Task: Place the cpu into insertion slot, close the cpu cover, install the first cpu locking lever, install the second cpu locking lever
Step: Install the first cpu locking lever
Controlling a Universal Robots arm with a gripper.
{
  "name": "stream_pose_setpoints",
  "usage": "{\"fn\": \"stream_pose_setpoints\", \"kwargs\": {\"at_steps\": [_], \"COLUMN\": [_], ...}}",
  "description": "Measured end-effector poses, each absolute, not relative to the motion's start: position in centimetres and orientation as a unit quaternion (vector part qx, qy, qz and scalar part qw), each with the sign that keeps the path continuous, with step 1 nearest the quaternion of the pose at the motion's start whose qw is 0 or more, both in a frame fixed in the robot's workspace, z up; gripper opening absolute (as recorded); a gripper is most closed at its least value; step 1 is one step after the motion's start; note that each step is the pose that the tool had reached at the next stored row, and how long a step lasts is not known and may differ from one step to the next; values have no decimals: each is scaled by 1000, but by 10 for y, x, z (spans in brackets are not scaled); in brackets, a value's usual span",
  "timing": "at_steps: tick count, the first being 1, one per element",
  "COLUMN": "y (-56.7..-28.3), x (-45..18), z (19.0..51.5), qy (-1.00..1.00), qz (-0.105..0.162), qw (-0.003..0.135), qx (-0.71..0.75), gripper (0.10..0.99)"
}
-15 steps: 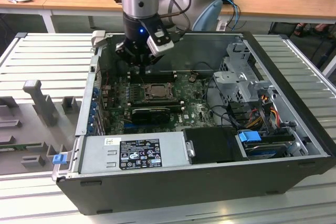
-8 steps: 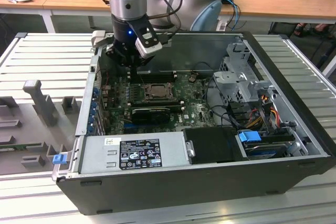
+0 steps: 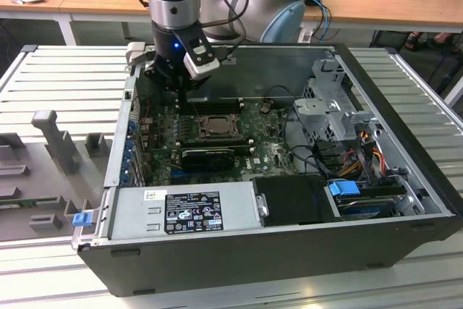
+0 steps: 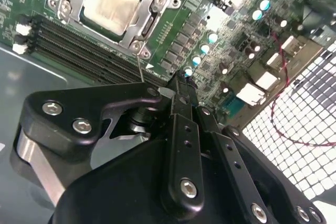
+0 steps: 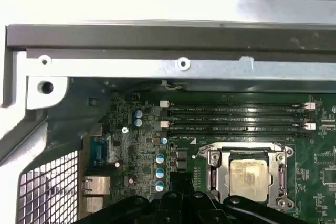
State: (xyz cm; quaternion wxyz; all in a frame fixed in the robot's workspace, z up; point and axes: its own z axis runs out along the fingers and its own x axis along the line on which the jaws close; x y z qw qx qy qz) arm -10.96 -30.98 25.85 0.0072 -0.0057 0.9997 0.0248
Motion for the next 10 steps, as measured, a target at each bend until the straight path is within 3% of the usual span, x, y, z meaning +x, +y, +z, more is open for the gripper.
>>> {"fn": "stream_pose_setpoints", "kwargs": {"at_steps": [10], "y": [-293], "x": [-111], "z": [258], "qy": [1000], "qz": [25], "qw": [7], "qx": [-7], "gripper": [106]}}
